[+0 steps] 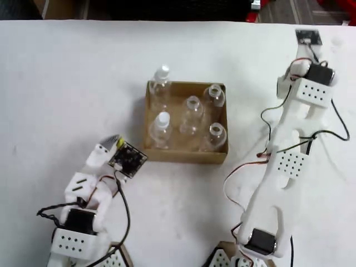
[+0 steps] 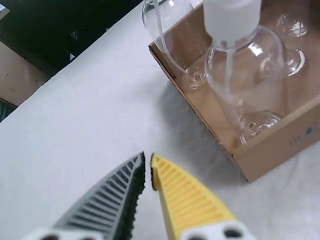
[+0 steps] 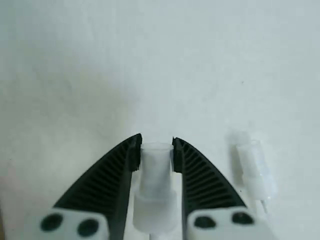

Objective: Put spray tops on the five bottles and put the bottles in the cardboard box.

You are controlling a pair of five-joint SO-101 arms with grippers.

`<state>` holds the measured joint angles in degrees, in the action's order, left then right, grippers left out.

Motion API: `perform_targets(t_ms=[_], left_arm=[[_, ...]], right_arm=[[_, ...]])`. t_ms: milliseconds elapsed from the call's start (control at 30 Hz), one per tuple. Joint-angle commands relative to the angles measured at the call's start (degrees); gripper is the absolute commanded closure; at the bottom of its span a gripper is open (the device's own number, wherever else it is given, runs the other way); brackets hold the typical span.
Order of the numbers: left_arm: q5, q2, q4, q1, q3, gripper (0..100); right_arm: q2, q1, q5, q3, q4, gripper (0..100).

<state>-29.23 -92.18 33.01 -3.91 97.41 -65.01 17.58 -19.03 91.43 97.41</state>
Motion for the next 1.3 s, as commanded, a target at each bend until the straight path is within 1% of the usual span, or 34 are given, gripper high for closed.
perform_targets(t_ms=[0, 100, 200, 400, 533, 633, 733, 900, 1100, 1267], left_arm=[[-0.44, 0.31, -1.05, -0.57, -0.18, 98], [-0.44, 0.31, -1.05, -0.66, -0.18, 98], [-0.44, 0.31, -0.97, -0.66, -0.18, 98], [-0.44, 0.31, -0.97, -0.66, -0.18, 98], [-0.44, 0.31, -0.97, -0.66, -0.18, 98], [-0.44, 0.31, -0.97, -0.66, -0.18, 98], [-0.44, 0.31, -0.97, -0.66, -0.18, 98], [-0.44, 0.31, -0.97, -0.57, -0.18, 98], [-0.44, 0.31, -0.97, -0.57, -0.18, 98], [-0.44, 0.31, -0.97, -0.57, -0.18, 98]], right_arm=[[9.01, -0.57, 0.00, 1.14, 1.63, 98.2], [15.78, 0.31, -0.09, 0.00, 2.07, 98.2], [24.48, 1.63, -0.09, -5.10, 2.07, 98.2], [44.88, 1.01, 0.18, -28.40, 1.89, 98.2], [58.24, -2.77, 0.62, -42.73, 1.71, 98.2], [66.77, -6.29, 6.24, -49.58, 1.45, 98.2], [73.54, -9.45, 11.16, -53.19, 1.01, 98.2], [80.40, -12.97, 11.87, -57.41, -3.74, 98.2], [82.51, -12.97, 11.87, -63.47, -14.46, 98.2], [85.58, -14.29, 12.22, -66.73, -17.19, 98.2]])
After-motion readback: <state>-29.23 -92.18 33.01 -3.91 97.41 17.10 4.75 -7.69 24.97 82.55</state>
